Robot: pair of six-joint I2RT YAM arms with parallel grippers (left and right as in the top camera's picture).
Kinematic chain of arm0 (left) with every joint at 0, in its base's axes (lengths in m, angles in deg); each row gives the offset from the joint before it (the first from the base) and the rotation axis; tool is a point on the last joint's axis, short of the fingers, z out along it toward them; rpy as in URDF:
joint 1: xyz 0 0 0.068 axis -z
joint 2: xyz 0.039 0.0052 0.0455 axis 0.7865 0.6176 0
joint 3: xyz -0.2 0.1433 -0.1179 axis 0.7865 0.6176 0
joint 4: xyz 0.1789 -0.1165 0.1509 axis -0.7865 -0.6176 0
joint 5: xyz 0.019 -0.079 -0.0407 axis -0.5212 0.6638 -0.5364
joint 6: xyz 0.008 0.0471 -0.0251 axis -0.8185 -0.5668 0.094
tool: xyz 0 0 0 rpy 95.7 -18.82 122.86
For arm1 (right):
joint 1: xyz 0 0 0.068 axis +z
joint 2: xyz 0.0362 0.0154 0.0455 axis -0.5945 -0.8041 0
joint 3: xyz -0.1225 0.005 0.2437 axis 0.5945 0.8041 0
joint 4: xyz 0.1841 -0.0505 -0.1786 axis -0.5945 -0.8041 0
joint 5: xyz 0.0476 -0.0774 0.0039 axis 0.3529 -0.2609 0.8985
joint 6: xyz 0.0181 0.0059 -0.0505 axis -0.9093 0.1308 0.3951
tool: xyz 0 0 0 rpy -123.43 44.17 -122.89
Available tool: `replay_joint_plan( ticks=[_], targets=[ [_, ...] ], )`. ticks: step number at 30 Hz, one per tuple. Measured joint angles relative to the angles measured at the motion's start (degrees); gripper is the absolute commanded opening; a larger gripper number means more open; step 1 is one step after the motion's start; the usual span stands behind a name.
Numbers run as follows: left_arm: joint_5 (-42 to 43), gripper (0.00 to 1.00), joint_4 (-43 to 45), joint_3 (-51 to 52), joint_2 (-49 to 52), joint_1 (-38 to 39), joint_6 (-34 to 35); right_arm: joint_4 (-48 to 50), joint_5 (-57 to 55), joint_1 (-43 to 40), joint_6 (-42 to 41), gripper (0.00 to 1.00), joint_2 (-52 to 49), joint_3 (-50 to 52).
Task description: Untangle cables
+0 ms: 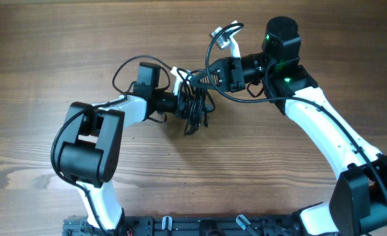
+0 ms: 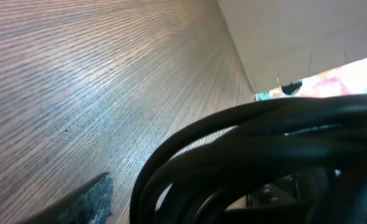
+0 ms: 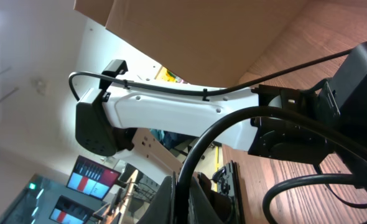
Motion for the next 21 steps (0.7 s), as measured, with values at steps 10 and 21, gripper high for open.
replay_joint_plan(
  ticks=[10, 21],
  targets=[
    [-10.05, 0.04, -1.31, 0.00, 0.00, -1.11, 10.40, -0.02, -0.04, -0.04, -0.20, 0.04, 0.00, 0.00],
    [-19.41, 0.04, -12.81, 0.00, -0.02, -17.73, 17.22, -0.28, -0.02, -3.45, -0.17, 0.04, 0.00, 0.00]
  ],
)
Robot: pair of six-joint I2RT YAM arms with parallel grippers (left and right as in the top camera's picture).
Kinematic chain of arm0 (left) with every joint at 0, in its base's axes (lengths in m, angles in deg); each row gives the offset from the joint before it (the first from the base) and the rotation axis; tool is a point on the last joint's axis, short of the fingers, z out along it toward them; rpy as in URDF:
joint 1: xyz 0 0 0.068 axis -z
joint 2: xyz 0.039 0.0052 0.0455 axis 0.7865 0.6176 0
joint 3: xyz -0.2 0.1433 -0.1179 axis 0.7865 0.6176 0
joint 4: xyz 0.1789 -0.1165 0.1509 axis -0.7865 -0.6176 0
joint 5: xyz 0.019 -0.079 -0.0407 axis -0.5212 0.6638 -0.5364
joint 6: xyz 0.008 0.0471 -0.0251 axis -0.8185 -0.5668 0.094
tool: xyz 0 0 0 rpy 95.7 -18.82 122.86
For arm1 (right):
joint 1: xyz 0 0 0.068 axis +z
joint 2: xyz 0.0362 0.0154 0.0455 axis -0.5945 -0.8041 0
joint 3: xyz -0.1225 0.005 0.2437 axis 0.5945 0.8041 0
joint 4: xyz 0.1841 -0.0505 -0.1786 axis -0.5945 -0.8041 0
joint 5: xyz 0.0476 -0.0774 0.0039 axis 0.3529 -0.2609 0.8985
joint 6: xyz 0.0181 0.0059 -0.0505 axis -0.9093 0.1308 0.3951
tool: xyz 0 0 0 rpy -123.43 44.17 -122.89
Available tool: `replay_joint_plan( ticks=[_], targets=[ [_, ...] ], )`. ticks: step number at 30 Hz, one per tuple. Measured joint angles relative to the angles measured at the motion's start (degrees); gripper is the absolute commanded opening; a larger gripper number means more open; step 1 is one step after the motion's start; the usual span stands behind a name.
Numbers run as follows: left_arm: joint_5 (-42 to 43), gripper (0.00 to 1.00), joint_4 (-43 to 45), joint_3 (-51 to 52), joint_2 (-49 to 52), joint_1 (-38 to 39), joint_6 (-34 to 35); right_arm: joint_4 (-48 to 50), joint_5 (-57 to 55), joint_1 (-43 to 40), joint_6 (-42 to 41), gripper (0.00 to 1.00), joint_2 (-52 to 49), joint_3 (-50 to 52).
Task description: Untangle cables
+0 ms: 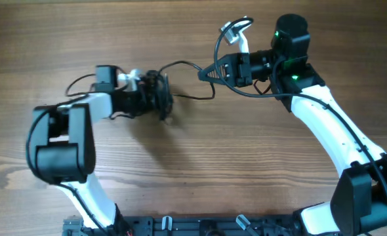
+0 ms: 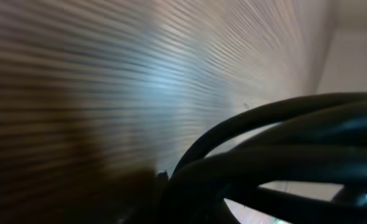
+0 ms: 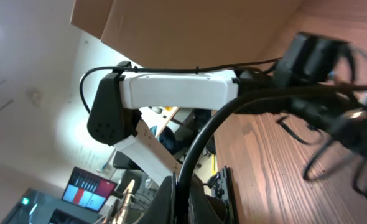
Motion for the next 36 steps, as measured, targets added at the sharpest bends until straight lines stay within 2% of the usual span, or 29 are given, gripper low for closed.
replay_joint_plan(
  ticks=[3, 8, 13, 19, 27, 36],
  targets=[
    [0.04, 0.04, -1.60, 0.00, 0.00, -4.63, 0.33, -0.90, -0.02, -1.03, 0.81, 0.04, 0.00, 0.00],
    [0.15, 0.04, -2.08, 0.00, 0.00, -6.86, 0.55, -9.07, -3.91, -2.58, 5.11, 0.04, 0.00, 0.09],
    [0.15, 0.04, -2.08, 0.00, 0.00, -6.86, 0.70, -26.95, -16.87, -5.01, 14.38, 0.04, 0.04, 1.31],
    [0.13, 0.04, -2.08, 0.00, 0.00, -6.97, 0.74, -37.90, -30.75, -6.86, 21.77, 0.05, 0.04, 1.77],
    [0.13, 0.04, -2.08, 0.00, 0.00, -6.97, 0.72, -49.11, -50.80, -14.16, 23.85, 0.04, 0.04, 1.81],
    [0.33, 0.04, -2.54, 0.02, 0.00, -6.03, 0.74, -53.90, -63.73, -24.37, 23.78, 0.04, 0.04, 1.81]
  ],
)
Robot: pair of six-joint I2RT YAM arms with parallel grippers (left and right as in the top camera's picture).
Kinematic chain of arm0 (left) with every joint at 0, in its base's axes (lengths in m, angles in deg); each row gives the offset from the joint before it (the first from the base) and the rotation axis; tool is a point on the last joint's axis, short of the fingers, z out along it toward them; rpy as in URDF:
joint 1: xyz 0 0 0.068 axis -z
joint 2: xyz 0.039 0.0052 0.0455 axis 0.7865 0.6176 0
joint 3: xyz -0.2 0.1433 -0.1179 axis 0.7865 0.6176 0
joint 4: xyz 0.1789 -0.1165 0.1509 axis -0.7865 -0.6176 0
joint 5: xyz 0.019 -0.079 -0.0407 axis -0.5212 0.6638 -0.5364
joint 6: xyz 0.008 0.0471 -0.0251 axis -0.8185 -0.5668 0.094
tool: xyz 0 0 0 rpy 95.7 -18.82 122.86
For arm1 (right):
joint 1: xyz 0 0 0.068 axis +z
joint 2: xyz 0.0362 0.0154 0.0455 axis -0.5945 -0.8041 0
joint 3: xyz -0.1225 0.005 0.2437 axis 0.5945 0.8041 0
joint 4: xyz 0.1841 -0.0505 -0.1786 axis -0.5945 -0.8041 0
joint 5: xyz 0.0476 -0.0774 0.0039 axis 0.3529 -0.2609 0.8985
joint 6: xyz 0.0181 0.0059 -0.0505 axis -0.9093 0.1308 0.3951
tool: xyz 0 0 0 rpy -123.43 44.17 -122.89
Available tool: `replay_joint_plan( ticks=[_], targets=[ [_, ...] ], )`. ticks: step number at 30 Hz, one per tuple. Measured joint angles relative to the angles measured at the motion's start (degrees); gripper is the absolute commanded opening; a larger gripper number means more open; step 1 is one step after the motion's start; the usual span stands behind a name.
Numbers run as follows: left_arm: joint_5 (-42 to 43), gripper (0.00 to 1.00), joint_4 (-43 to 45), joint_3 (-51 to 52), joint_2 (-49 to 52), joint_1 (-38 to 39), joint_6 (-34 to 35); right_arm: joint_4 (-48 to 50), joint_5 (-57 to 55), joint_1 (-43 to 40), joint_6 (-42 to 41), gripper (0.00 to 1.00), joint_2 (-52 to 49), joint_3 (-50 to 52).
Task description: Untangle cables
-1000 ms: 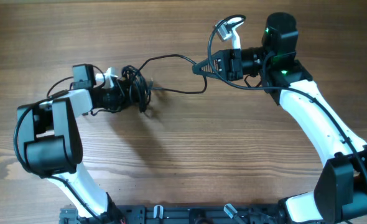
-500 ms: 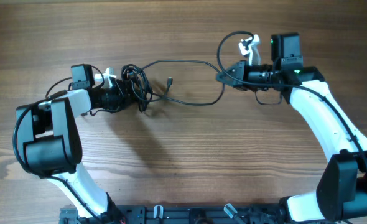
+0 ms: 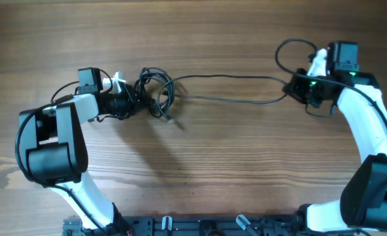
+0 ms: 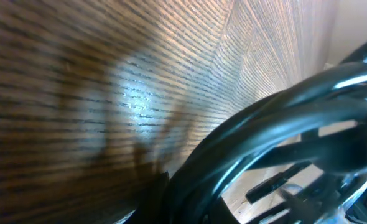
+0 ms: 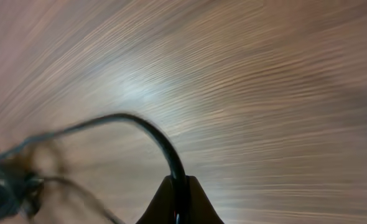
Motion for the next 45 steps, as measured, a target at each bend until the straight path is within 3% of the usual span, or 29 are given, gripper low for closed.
replay_joint_plan(
  ticks=[5, 14, 15, 16, 17, 19, 21, 22, 27, 28, 31, 33, 35, 45],
  targets=[
    [-0.17, 0.04, 0.28, -0.02, 0.00, -2.08, 0.22, -0.09, -11.19, -7.52, -2.21, 0.04, 0.00, 0.00],
    [-0.20, 0.04, 0.28, -0.02, 0.00, -2.49, 0.70, -1.46, -14.58, -8.26, -2.45, 0.06, 0.00, 0.02],
    [-0.20, 0.04, 0.28, -0.02, 0.00, -2.49, 0.83, -1.53, -14.58, -8.24, -2.23, 0.17, 0.00, 0.02],
    [-0.20, 0.05, 0.31, -0.02, 0.00, -2.49, 0.85, -1.60, -14.58, -8.26, -1.81, 0.36, 0.00, 0.00],
    [-0.20, 0.06, 0.28, -0.02, 0.00, -2.49, 0.87, -1.62, -14.58, -8.26, -1.38, 0.63, 0.00, 0.00],
    [-0.17, 0.08, 0.31, -0.02, 0.00, -2.49, 1.05, -1.57, -14.80, -8.24, -0.57, 0.86, 0.00, 0.02],
    [-0.20, 0.13, 0.31, -0.02, 0.00, -2.49, 1.07, -1.53, -15.52, -8.24, -0.02, 0.99, 0.00, 0.00],
    [-0.20, 0.19, 0.33, -0.02, 0.00, -2.49, 1.09, -1.44, -16.00, -8.24, 0.46, 1.00, 0.00, 0.02],
    [0.02, 0.28, 0.92, -0.11, 0.00, -2.21, 1.66, -1.40, -18.51, -8.26, 0.76, 0.99, 0.00, 0.02],
    [0.02, 0.33, 0.94, -0.13, 0.00, -2.21, 1.68, -1.40, -18.86, -8.26, 0.76, 1.00, 0.00, 0.00],
    [1.38, 0.63, 1.40, -0.28, -0.09, -2.21, 1.57, -1.38, -18.10, -8.26, 0.83, 1.00, 0.00, 0.02],
    [2.73, 0.77, 2.19, -0.57, -0.28, -2.16, 1.42, -1.36, -15.10, -8.26, 1.53, 0.99, 0.00, 0.02],
    [4.52, 0.84, 3.28, -0.81, -0.61, -2.10, 1.70, -1.38, -11.32, -8.24, 2.29, 1.00, 0.00, 0.02],
    [4.94, 0.87, 1.97, -0.94, -1.79, -2.05, 1.20, 2.19, -2.64, -1.09, 3.15, 0.99, 0.00, 3.06]
  ],
)
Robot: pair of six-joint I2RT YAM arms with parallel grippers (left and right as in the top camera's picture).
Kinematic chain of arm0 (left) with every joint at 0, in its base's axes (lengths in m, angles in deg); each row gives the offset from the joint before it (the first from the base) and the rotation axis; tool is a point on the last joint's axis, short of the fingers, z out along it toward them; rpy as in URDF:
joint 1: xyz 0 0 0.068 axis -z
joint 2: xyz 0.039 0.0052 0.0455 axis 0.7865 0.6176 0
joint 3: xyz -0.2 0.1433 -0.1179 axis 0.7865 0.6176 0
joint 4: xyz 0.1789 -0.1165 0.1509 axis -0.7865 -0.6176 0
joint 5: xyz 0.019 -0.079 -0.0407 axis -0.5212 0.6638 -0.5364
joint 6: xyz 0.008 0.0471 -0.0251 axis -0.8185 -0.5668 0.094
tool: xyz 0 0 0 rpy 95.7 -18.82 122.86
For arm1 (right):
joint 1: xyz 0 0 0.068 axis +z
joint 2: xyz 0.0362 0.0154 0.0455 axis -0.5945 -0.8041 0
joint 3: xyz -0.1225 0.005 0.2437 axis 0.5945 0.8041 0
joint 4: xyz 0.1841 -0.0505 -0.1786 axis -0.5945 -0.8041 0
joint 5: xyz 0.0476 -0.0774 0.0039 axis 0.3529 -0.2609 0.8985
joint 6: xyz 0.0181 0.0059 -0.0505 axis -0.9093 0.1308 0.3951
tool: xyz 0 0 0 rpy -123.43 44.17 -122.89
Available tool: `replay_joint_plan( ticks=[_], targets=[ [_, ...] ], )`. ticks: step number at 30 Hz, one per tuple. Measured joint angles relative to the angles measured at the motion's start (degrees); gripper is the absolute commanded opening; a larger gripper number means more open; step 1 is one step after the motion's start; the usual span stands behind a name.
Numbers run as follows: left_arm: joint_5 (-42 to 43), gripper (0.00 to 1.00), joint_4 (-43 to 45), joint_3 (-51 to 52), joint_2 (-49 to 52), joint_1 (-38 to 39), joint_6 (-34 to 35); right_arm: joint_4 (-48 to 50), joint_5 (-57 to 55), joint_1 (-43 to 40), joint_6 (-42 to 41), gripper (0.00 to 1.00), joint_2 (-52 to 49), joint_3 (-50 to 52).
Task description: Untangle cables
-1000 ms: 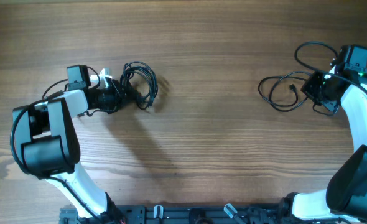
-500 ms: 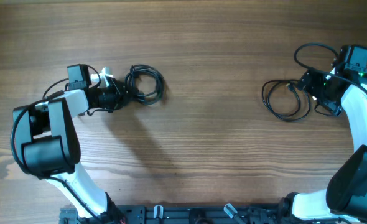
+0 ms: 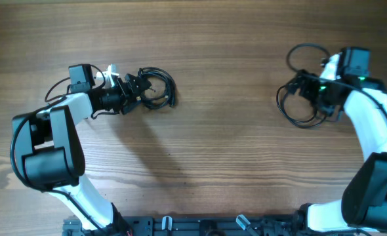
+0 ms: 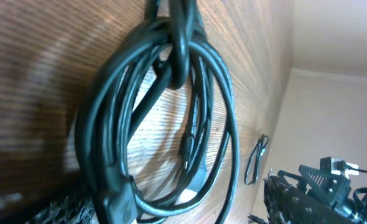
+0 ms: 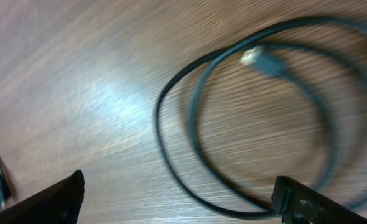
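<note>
A thick black cable coil [image 3: 157, 88] lies on the table at the left; in the left wrist view the coil [image 4: 171, 106] fills the frame, its plug end [image 4: 118, 196] nearest the camera. My left gripper [image 3: 136, 90] is open, and the coil's near end reaches between its fingers [image 4: 298, 190]. At the right a thin black cable [image 3: 297, 108] lies in a loose loop, apart from the coil. The right wrist view shows this loop [image 5: 196, 124] and its plug [image 5: 261, 60] flat on the wood. My right gripper [image 3: 298, 87] stands open over the loop, holding nothing [image 5: 183, 200].
The wooden table [image 3: 220, 157] stretches between the two cables. The arms' black base rail [image 3: 206, 226] runs along the front edge. Both white arms reach in from the front corners.
Both grippers were shut, with the thin cable drawn taut between them. Now both are open; the thin cable lies in a loose loop at the right, apart from the coil at the left.
Both grippers were shut on one tangled bundle near the table's middle. Then they stood further apart with a strand between them, then far apart with the thin cable stretched out. Now both have let go and two separate cables lie on the table.
</note>
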Motion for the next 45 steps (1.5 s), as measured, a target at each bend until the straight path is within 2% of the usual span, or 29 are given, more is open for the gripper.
replay_joint_plan(
  ticks=[2, 9, 14, 16, 21, 28, 33, 37, 40, 41, 43, 45],
  targets=[
    [-1.75, 0.83, -0.98, 0.00, -0.76, 0.07, -0.02, 2.40, 0.48, 3.39, 0.02, 0.99, 0.00, 1.75],
    [-6.82, 0.79, -2.51, 0.11, -2.36, 0.13, -0.24, 12.37, 1.81, 15.10, 0.02, 0.98, -0.11, 5.53],
    [-14.34, 0.75, -6.19, 0.22, -4.79, 0.17, -0.59, 13.35, -0.42, 18.78, -0.57, 0.98, -2.05, 5.57],
    [-19.54, 0.75, -7.74, 0.24, -6.32, 0.17, -0.61, 12.55, -3.87, 18.73, -1.01, 0.98, -4.39, 5.64],
    [-24.72, 0.76, -8.00, 0.24, -7.61, 0.17, -0.63, 12.02, -11.02, 17.31, -1.27, 0.99, -9.33, 5.44],
    [-26.36, 0.77, -8.15, 0.26, -7.65, 0.26, -0.63, 11.47, -19.26, 9.90, -1.42, 0.99, -10.73, 4.74],
    [-26.84, 0.77, -7.28, 0.28, -7.65, 2.14, -0.63, 12.41, -21.05, 4.57, -2.03, 0.98, -11.06, 4.76],
    [-27.02, 0.70, -6.16, 0.28, -7.65, 4.50, -0.61, 15.32, -17.33, 4.17, -1.53, 0.93, -11.10, 4.76],
    [-27.02, 0.64, -5.35, 0.28, -7.65, 6.12, -0.81, 18.12, -10.32, 4.72, -0.83, 0.93, -11.17, 4.76],
    [-27.02, 0.63, -5.27, 0.28, -7.65, 6.45, -0.79, 19.10, -8.26, 5.25, -0.68, 0.96, -11.26, 4.76],
    [-27.04, 0.56, -4.68, 0.31, -7.65, 7.52, -0.83, 22.10, -2.25, 8.39, -0.52, 0.99, -11.74, 4.83],
    [-27.23, 0.45, -4.35, 0.35, -7.65, 8.70, -0.81, 24.15, 1.49, 11.91, -0.46, 1.00, -12.11, 4.94]
  ],
)
